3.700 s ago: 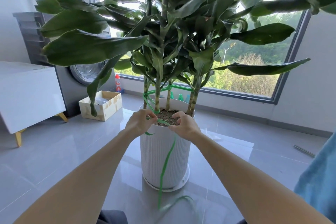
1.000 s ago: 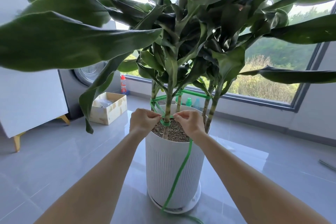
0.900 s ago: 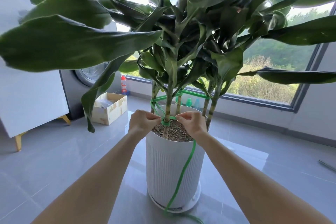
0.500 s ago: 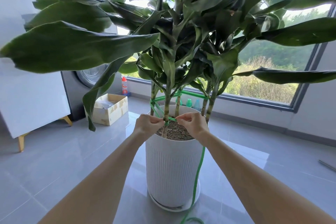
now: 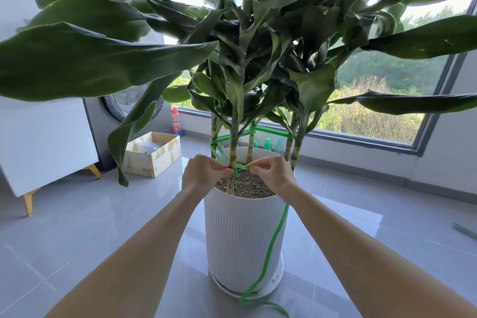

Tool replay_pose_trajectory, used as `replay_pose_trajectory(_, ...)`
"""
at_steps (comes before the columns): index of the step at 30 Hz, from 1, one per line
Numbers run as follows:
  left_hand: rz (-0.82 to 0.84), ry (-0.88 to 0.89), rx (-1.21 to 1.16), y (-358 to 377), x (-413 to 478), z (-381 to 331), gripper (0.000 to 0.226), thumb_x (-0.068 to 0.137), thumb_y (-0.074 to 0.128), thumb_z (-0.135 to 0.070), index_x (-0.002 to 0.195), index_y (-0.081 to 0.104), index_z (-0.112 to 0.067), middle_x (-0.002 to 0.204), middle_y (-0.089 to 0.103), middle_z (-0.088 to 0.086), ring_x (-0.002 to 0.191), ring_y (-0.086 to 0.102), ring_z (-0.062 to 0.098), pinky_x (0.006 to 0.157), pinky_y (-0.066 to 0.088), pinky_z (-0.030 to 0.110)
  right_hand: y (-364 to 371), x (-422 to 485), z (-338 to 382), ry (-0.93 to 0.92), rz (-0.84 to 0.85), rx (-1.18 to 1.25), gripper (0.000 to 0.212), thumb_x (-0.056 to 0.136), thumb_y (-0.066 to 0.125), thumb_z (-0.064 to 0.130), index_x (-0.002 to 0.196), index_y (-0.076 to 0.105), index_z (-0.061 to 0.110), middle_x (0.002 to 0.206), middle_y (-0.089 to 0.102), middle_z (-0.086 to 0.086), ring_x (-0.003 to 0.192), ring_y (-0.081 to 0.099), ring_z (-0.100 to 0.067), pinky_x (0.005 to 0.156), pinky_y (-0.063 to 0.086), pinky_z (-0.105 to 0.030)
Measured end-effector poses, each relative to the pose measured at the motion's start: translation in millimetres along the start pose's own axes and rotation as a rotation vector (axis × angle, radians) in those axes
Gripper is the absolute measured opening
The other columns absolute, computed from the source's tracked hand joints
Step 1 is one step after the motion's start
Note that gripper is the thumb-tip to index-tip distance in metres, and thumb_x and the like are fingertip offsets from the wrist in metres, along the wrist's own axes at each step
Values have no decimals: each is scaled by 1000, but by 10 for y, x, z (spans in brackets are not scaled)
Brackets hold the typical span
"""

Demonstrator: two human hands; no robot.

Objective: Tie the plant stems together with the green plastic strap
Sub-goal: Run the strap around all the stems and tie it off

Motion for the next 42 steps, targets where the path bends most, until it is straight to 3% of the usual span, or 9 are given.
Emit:
replay_pose_trajectory(7, 67, 72, 19, 25, 34, 22, 26, 75, 77, -31, 96, 76, -16, 88, 73, 2, 60, 49, 4, 54, 36, 20, -5, 17, -11, -5, -14, -10, 12, 86, 68, 27, 95, 77, 26, 89, 73, 9, 84, 64, -11, 82, 55, -36)
replay_pose_trajectory(13, 87, 78, -16, 32, 37, 20, 30, 74, 78, -30, 99, 75, -15, 92, 73, 2, 61, 46, 2, 56, 36, 20, -10, 14, 37, 8, -61, 12, 14, 87, 67, 26, 97, 76, 23, 90, 73, 7, 81, 64, -11, 79, 55, -35)
replay_pose_trajectory(18, 103, 100, -23, 24, 40, 14, 29, 76, 76, -25, 103, 73, -14, 82, 63, -4, 60, 43, 2, 52, 30, 14, -4, 29, 64, 38, -115, -8, 16, 89, 64, 25, 101, 76, 22, 97, 74, 6, 87, 64, -13, 81, 55, -36)
replay_pose_trajectory(25, 167, 135, 21, -3, 79, -4, 27, 79, 74, -26, 103, 73, -15, 74, 57, -8, 61, 43, 4, 52, 30, 16, 36, 17, -25, 83, -134, -47, 17, 90, 64, 28, 103, 75, 25, 101, 73, 6, 94, 64, -15, 82, 55, -36)
replay_pose_trajectory(30, 196, 118, -20, -20, 110, 18, 26, 78, 74, -26, 102, 74, -15, 83, 64, 1, 62, 45, 6, 54, 34, 20, 46, 10, -22, 84, -139, -44, 17, 89, 64, 29, 101, 75, 26, 101, 73, 5, 93, 64, -15, 82, 55, -37)
replay_pose_trajectory(36, 165, 122, 39, -18, 111, -37, 24, 77, 75, -27, 100, 75, -17, 74, 60, -5, 61, 46, 5, 53, 33, 20, 35, 9, -16, 85, -145, -46, 16, 90, 63, 29, 100, 75, 27, 100, 73, 6, 92, 65, -14, 81, 55, -36)
replay_pose_trajectory(42, 73, 196, 160, 17, 56, -68, 24, 77, 76, -30, 98, 76, -19, 75, 59, -3, 67, 49, 12, 61, 37, 24, 28, -2, -6, 78, -155, -49, 16, 90, 64, 29, 101, 75, 26, 99, 73, 6, 90, 64, -13, 78, 55, -33)
Point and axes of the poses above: each hand's wrist, its own x-axis towards the middle knuckle, its own y-axis out of the palm, z = x × y, the point moved 2 cm from there along x, towards the middle knuckle
